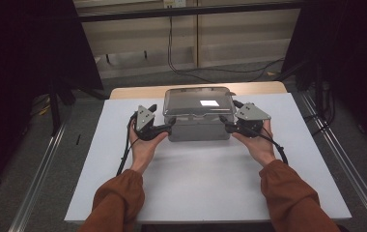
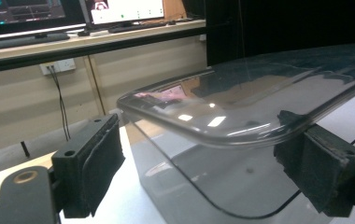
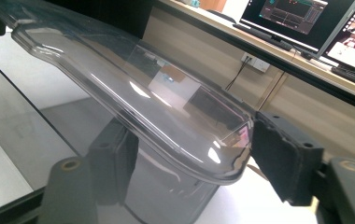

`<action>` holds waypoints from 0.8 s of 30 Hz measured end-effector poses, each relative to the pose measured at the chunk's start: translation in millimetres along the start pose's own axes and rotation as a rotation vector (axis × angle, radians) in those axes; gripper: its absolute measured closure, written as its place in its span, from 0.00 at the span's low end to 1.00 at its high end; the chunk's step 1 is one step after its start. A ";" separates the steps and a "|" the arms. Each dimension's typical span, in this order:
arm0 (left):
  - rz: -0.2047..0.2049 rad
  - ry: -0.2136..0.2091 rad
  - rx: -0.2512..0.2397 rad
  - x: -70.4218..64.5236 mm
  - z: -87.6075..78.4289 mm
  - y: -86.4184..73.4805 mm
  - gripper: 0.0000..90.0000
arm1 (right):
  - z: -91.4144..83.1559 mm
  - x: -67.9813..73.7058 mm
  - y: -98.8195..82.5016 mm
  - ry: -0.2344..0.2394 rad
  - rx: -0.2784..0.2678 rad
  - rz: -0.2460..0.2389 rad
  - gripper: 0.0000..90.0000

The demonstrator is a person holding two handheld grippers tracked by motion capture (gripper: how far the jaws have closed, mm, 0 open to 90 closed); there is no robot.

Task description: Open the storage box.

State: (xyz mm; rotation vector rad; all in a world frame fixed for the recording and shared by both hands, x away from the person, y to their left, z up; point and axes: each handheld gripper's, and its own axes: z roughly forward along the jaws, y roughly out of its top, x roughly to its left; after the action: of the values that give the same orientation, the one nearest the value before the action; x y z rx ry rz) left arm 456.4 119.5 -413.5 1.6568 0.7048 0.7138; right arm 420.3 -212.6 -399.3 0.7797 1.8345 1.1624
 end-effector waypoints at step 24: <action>-0.010 -0.017 -0.058 11.0 9.8 22.8 0.26 | 5.6 -19.0 13.0 0.003 -0.088 0.058 0.51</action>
State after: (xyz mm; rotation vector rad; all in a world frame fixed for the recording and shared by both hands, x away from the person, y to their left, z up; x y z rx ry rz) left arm 472.7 117.8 -392.0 1.6032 0.6739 0.7056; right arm 435.3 -220.9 -383.0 0.7853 1.7607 1.2728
